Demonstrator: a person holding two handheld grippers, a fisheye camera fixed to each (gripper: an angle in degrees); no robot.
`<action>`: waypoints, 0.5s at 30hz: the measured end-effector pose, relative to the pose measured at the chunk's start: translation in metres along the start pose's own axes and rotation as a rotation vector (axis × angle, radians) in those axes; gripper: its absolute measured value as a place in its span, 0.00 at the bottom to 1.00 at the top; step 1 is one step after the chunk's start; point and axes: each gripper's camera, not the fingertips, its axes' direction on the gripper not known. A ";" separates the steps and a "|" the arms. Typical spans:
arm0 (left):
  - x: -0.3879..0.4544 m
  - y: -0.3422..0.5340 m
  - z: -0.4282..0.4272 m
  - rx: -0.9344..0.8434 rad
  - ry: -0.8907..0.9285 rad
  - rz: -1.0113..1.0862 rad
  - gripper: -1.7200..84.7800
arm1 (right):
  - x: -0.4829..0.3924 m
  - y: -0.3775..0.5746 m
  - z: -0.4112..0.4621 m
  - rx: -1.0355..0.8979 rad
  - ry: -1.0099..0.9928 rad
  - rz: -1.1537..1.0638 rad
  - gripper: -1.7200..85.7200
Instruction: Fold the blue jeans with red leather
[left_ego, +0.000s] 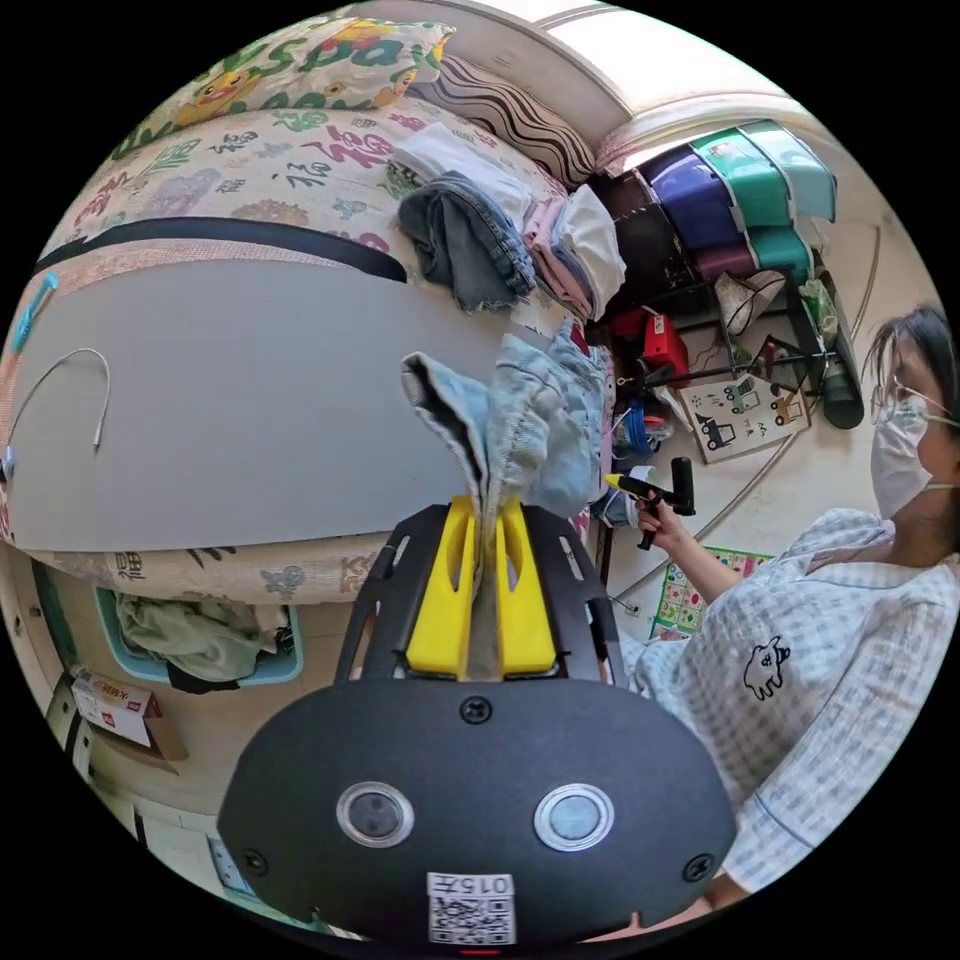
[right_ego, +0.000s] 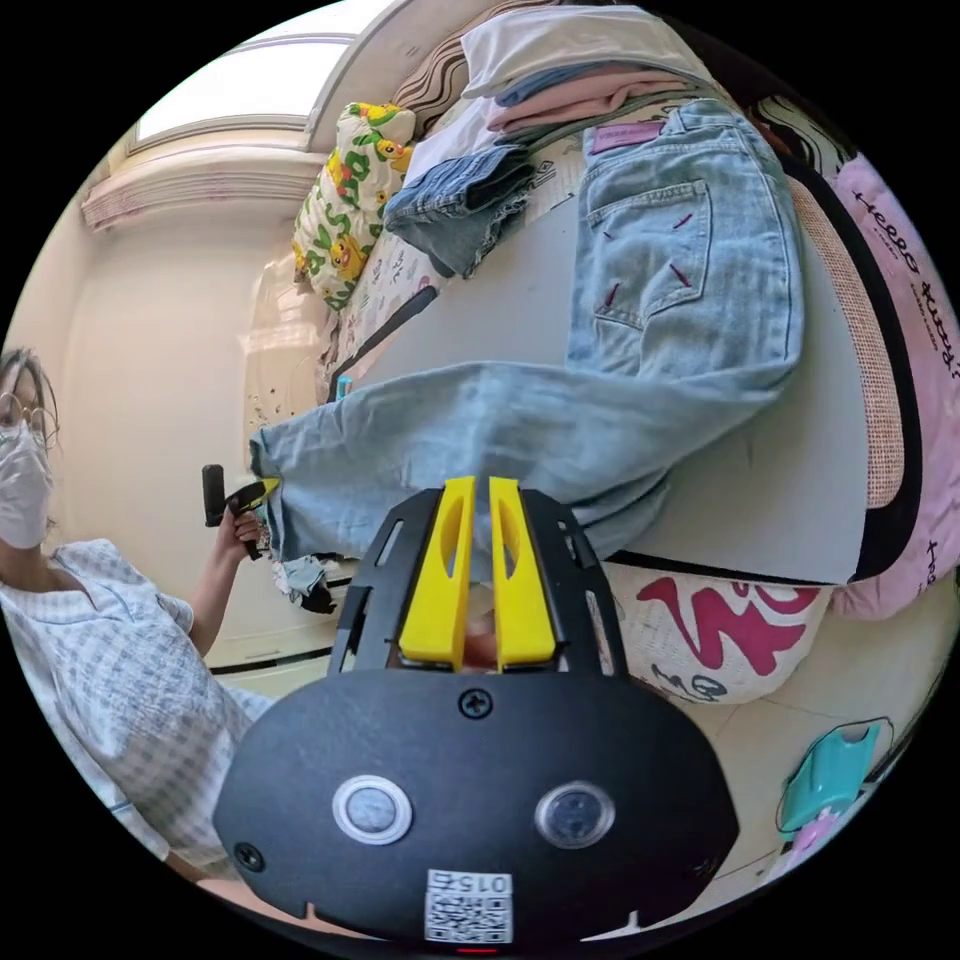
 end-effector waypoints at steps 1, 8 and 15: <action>-0.029 -0.003 -0.016 0.011 -0.030 -0.029 0.03 | -0.005 -0.001 0.004 0.014 0.010 0.017 0.07; -0.157 -0.012 -0.085 0.137 -0.140 -0.097 0.03 | -0.062 -0.011 0.045 0.157 0.049 0.158 0.08; -0.217 -0.009 -0.040 0.116 -0.182 -0.041 0.04 | -0.083 -0.082 0.044 0.177 0.288 0.209 0.15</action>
